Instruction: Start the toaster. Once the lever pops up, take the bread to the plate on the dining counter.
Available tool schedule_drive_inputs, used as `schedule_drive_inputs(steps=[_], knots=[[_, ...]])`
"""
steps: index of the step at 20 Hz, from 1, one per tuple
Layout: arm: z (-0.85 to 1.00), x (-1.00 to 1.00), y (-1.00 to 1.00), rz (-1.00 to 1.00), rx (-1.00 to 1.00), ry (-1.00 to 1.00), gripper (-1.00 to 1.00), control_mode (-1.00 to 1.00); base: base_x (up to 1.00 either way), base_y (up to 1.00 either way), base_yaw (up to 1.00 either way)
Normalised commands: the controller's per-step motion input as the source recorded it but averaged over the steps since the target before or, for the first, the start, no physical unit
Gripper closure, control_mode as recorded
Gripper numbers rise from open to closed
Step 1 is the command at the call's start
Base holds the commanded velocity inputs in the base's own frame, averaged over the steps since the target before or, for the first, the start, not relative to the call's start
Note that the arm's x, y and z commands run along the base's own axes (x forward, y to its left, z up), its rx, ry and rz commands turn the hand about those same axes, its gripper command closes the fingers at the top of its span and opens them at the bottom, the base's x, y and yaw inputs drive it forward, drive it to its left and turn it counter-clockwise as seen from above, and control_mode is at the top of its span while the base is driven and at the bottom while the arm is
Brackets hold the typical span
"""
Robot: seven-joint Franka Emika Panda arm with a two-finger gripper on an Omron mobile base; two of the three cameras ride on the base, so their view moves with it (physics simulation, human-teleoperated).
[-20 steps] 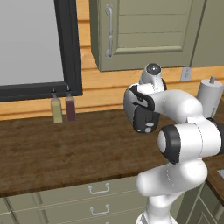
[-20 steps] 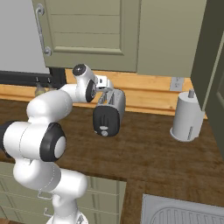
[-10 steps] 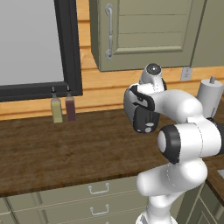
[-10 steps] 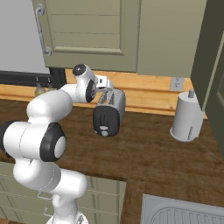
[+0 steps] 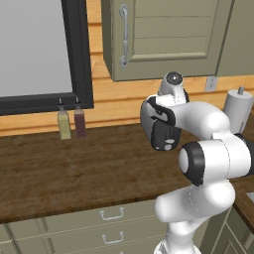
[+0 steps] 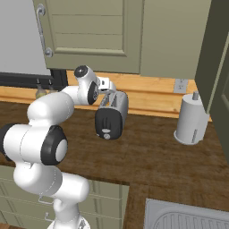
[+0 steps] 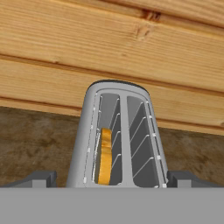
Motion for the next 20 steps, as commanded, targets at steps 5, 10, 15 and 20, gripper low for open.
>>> schedule_drive_inputs(steps=[5,10,15,20], knots=[[0.00,0.00,0.00,0.00,0.00,0.00,-1.00,-1.00,0.00,0.00,0.00],[0.00,0.00,0.00,0.00,0.00,0.00,-1.00,-1.00,0.00,0.00,0.00],[0.00,0.00,0.00,0.00,0.00,0.00,-1.00,-1.00,0.00,0.00,0.00],[0.00,0.00,0.00,0.00,0.00,0.00,-1.00,-1.00,0.00,0.00,0.00]])
